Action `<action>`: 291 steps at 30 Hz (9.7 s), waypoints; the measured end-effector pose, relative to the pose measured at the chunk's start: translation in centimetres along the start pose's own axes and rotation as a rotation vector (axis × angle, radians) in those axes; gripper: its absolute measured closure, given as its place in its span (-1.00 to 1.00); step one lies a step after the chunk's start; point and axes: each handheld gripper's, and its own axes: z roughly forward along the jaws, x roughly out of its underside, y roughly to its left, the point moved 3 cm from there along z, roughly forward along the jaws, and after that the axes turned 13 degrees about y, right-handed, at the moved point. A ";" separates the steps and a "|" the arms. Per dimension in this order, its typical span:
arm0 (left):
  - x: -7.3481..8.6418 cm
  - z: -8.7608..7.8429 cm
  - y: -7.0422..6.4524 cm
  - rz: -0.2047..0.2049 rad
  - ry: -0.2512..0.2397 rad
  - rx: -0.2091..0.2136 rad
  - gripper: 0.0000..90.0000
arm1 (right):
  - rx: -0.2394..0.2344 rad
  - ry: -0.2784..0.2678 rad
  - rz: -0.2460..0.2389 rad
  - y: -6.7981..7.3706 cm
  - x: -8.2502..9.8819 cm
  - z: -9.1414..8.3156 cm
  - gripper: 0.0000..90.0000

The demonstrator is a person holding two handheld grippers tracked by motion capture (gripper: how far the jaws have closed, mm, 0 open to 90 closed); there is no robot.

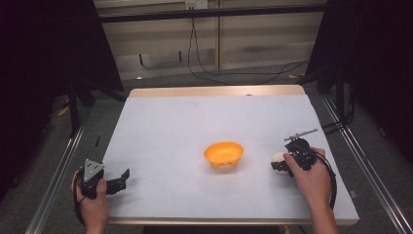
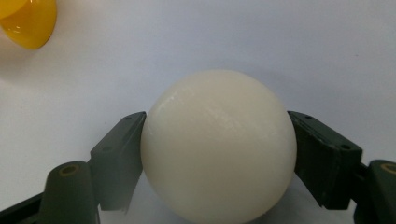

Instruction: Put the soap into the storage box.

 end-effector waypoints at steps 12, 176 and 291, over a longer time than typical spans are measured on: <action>0.0 0.0 -0.1 0.012 0.005 -0.008 -0.99 | -0.014 -0.055 -0.002 0.5 -0.6 -1.6 -0.45; 0.0 -0.1 0.2 -0.012 -0.004 -0.001 -1.00 | -0.095 -0.211 -0.141 11.2 -8.0 -0.9 -1.00; 0.1 -0.3 0.4 -0.037 -0.030 0.018 -1.00 | 0.037 -0.472 0.279 -7.4 14.0 -3.7 -0.98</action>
